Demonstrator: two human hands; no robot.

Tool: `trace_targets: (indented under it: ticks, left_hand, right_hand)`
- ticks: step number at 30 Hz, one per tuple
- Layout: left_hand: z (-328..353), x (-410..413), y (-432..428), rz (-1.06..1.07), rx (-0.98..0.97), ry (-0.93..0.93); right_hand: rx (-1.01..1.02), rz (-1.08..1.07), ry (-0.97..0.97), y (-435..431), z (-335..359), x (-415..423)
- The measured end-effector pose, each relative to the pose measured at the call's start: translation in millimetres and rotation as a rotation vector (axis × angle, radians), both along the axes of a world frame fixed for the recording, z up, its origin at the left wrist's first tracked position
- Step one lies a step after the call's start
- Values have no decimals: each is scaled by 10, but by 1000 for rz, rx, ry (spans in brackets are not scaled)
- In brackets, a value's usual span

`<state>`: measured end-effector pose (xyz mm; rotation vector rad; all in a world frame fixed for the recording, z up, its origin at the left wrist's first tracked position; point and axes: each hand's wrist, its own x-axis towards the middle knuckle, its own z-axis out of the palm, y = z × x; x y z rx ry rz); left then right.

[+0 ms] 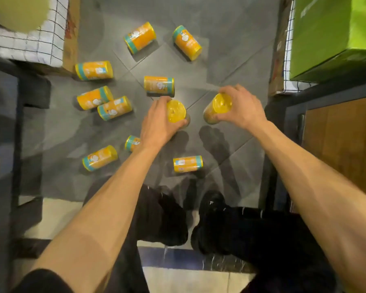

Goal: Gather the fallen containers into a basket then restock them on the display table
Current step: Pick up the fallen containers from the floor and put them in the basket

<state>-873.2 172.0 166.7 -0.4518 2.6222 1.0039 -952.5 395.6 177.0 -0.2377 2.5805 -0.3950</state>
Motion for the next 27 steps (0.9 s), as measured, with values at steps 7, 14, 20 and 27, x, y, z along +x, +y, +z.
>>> trace_targets:
  ticks: [7, 14, 20, 27]
  left_hand:
    - [1749, 536, -208, 113, 41, -34]
    - [3351, 983, -325, 240, 14, 58]
    - [4404, 1463, -368, 386, -17, 130]
    - [5350, 2379, -249, 597, -83, 253]
  right_hand:
    - [-87, -24, 0, -332, 1891, 452]
    - [-216, -74, 101, -584, 3453, 857]
    - [-276, 48, 115, -641, 4420, 1099]
    - [-392, 306, 138, -685, 5323, 1353]
